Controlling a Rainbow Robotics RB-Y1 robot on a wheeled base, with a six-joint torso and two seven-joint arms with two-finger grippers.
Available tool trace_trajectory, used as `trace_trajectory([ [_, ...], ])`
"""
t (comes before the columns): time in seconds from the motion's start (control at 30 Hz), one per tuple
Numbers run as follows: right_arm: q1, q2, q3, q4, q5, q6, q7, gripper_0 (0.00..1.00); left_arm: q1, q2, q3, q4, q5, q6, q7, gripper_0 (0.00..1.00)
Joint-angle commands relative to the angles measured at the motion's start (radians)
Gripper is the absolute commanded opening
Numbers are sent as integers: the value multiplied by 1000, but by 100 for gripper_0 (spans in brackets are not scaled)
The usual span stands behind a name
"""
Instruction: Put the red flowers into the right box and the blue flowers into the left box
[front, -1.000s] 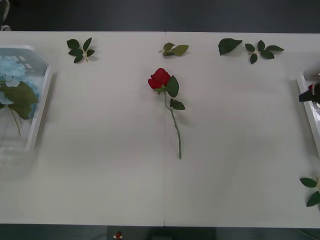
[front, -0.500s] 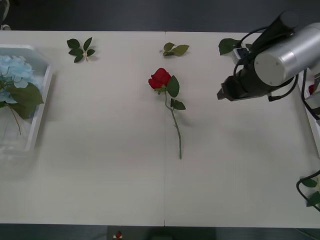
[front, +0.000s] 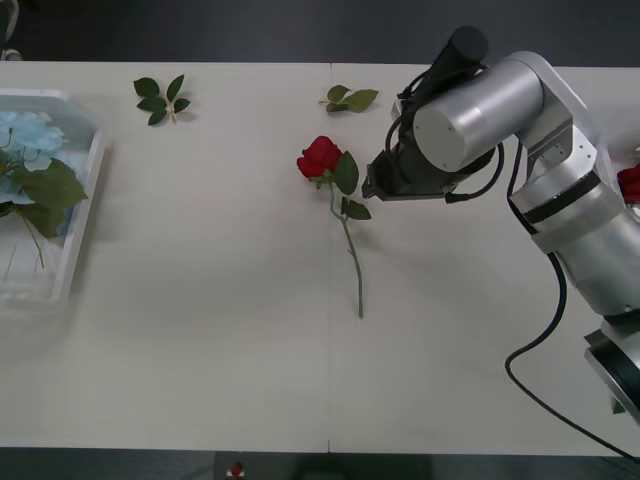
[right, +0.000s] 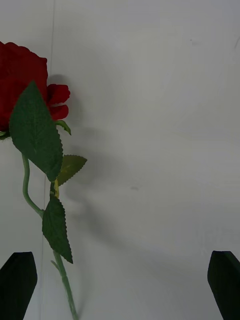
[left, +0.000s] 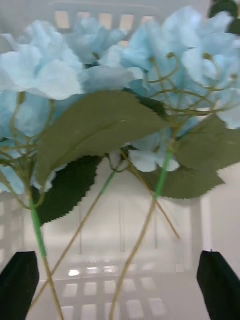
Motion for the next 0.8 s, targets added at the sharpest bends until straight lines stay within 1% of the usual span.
trace_trajectory([
  [0.03,-79,47,12,92,12,-52,-34,100,-20,51,54,-118,96,134,-59,100],
  [0.1,-91,65,13,128,19,-72,-30,100,-23,51,54,-150,153,167,-59,100],
  [0.2,-110,88,13,170,25,-96,-30,100,-34,51,34,-218,207,181,-57,100],
  [0.37,-136,140,12,250,52,-135,-27,100,-91,51,-68,-330,270,157,-50,100],
  [0.5,-153,174,15,303,68,-161,-25,100,-143,51,-170,-373,276,118,-47,100],
  [0.53,-165,186,16,325,74,-168,-25,100,-162,51,-219,-382,290,97,-48,100],
  [0.6,-174,200,18,349,82,-174,-24,100,-177,49,-271,-383,317,63,-50,100],
  [0.67,-186,223,18,383,103,-193,-24,100,-192,51,-372,-390,373,-7,-62,100],
  [0.7,-190,229,18,392,108,-197,-24,100,-197,51,-398,-393,382,-26,-71,100],
  [0.73,-197,242,18,417,118,-208,-22,100,-200,49,-461,-406,411,-80,-109,100],
  [0.8,-208,254,20,446,124,-223,-21,100,-198,49,-530,-413,460,-152,-160,100],
])
